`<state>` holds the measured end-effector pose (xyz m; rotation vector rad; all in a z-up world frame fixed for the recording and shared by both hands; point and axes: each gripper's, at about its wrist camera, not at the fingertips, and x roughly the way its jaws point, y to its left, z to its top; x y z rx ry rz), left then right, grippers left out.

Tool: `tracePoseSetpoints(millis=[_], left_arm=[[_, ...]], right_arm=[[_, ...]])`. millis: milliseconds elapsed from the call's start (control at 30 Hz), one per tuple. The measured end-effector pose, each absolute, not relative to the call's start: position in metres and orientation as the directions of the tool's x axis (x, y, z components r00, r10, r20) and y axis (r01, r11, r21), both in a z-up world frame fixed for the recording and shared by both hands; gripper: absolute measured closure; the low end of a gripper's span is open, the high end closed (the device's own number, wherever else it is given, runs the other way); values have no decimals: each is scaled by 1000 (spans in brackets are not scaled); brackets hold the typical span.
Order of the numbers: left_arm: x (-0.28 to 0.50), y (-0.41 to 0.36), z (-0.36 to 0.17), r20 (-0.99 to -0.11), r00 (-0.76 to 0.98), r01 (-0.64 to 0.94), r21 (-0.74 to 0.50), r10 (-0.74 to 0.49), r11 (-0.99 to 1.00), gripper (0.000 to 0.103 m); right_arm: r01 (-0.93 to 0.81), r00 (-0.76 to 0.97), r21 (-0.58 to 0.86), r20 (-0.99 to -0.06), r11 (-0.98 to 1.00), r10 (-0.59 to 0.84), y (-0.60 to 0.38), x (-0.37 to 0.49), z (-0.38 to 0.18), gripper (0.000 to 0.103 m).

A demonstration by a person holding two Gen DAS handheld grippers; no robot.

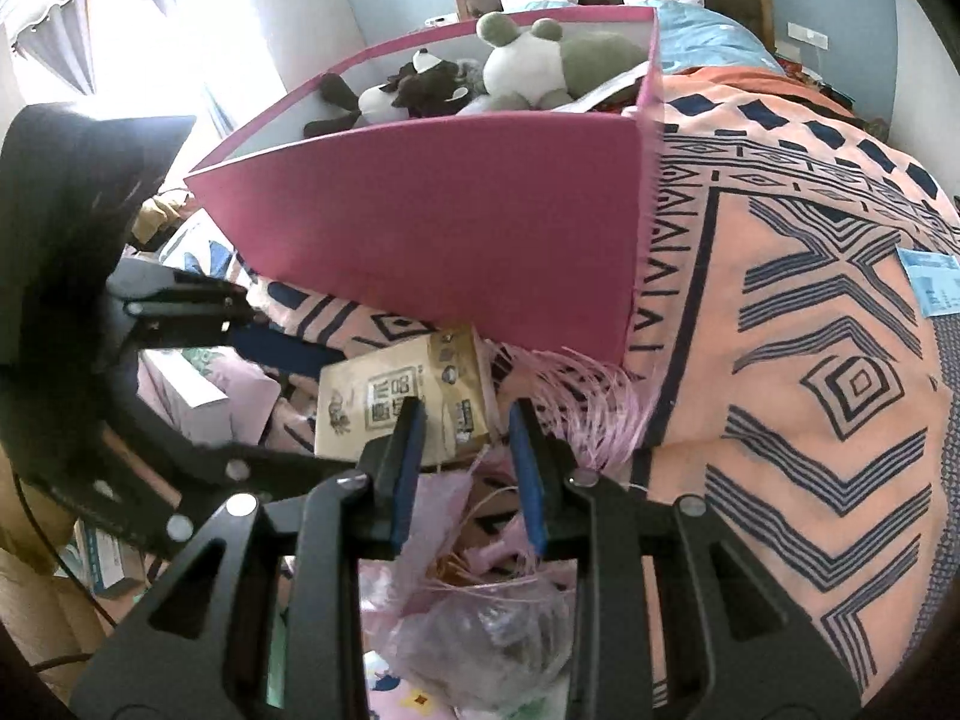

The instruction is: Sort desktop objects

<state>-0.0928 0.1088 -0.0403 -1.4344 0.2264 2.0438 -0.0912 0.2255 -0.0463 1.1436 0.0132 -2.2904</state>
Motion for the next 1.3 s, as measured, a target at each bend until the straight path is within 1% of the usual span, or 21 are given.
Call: tracePoseSetpoints(millis=[133, 200, 267, 333, 533, 567, 633, 667, 700, 733, 767, 800, 900, 967, 1067, 1100, 1300], left_arm=[[-80, 102, -40, -898, -209, -574, -208, 387, -792, 41], [-75, 102, -40, -900, -210, -577, -202, 383, -792, 41], [-70, 101, -40, -903, -207, -588, -193, 377, -785, 40], [-69, 97, -38, -901, -215, -583, -190, 376, -790, 39], [-76, 81, -29, -878, -245, -550, -224, 412, -804, 39], [-78, 78, -27, -874, -253, -543, -228, 416, -808, 39], [-83, 76, -26, -866, -257, -532, -245, 430, -811, 40], [-86, 76, -27, -865, -256, -529, -247, 431, -812, 41], [-89, 75, -28, -868, -255, -525, -246, 426, -815, 47], [-93, 77, -31, -872, -249, -523, -246, 422, -816, 56], [-96, 79, -34, -876, -233, -520, -255, 423, -815, 59], [-98, 79, -36, -874, -217, -517, -274, 434, -811, 60], [-99, 83, -36, -873, -217, -522, -275, 437, -807, 60], [-98, 83, -36, -872, -210, -526, -281, 442, -803, 65], [-98, 80, -36, -871, -195, -522, -297, 451, -799, 66], [-98, 79, -37, -868, -186, -524, -310, 461, -794, 69], [-104, 70, -40, -853, -171, -495, -358, 493, -791, 74]], right_arm=[[483, -462, 282, -722, -829, -515, 233, -84, -41, 71], [502, -424, 289, -739, -815, -524, 231, -77, -44, 71], [556, -382, 245, -773, -794, -506, 219, -64, -50, 70], [577, -392, 199, -783, -792, -482, 213, -55, -47, 69], [521, -437, 313, -701, -794, -563, 230, -58, -27, 69], [512, -424, 349, -692, -785, -584, 231, -60, -28, 69], [506, -418, 367, -687, -780, -594, 230, -60, -29, 69], [507, -407, 376, -689, -776, -600, 227, -59, -31, 69], [509, -392, 390, -689, -768, -610, 223, -58, -34, 69], [509, -374, 404, -691, -760, -618, 220, -57, -37, 69], [511, -362, 404, -699, -759, -617, 216, -57, -41, 69], [510, -359, 397, -708, -763, -609, 214, -56, -43, 69], [495, -368, 384, -720, -780, -588, 212, -58, -46, 69], [473, -376, 377, -731, -797, -569, 212, -64, -47, 69], [462, -360, 384, -742, -799, -565, 210, -71, -52, 69], [459, -355, 383, -747, -801, -561, 209, -75, -54, 69], [470, -333, 408, -740, -783, -585, 204, -87, -57, 68]])
